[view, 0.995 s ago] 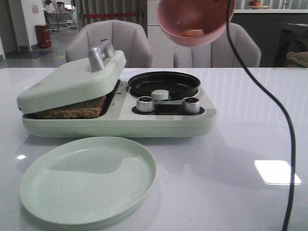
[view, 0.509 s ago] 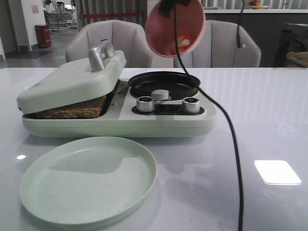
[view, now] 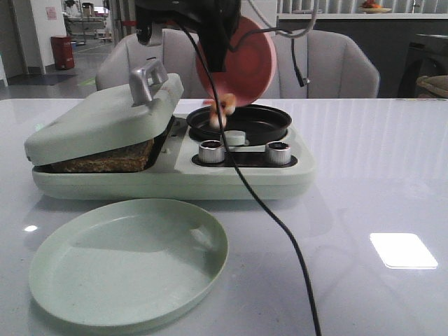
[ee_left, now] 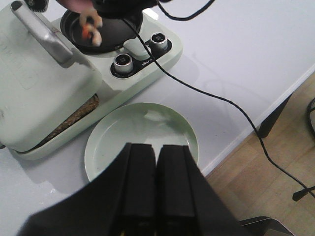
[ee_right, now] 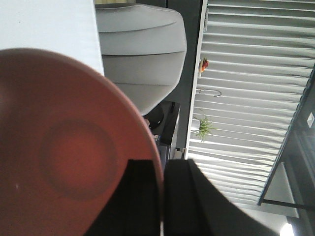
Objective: Make breakfast with bread and shrimp
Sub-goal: 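Lift the pink bowl and tip the shrimp into the frying pan, then carry the empty pink bowl back and set it on the table, then open the right gripper and lift it away from the bowl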
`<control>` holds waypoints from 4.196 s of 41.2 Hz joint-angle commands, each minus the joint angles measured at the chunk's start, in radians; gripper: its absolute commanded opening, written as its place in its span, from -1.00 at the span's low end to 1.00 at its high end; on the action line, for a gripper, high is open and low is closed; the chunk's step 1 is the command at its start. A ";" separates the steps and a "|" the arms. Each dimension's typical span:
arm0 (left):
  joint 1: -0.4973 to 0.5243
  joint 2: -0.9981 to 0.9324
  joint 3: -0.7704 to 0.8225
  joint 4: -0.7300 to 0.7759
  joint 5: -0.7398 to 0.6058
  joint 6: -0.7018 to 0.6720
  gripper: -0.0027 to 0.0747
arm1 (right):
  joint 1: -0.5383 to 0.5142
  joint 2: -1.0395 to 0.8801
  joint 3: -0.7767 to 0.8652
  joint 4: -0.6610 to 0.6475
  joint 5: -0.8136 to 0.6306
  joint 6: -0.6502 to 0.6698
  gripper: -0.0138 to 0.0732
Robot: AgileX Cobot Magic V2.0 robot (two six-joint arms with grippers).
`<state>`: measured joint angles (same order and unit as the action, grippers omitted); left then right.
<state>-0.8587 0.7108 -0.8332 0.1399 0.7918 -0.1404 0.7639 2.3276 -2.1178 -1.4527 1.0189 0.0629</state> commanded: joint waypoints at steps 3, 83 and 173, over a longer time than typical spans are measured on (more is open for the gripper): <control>-0.008 -0.003 -0.028 0.001 -0.077 -0.009 -0.67 | 0.002 -0.076 -0.040 -0.125 0.043 0.007 -0.53; -0.008 -0.003 -0.028 -0.001 -0.056 -0.009 -0.67 | -0.817 -0.833 1.127 1.612 -0.504 -0.161 -0.53; -0.008 -0.003 -0.028 0.002 -0.058 -0.009 -0.67 | -0.557 -1.896 1.359 1.398 -0.027 0.012 -0.10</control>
<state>-0.8587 0.7108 -0.8332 0.1386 0.7993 -0.1404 0.2061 0.4255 -0.7347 -0.0367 1.0442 0.0730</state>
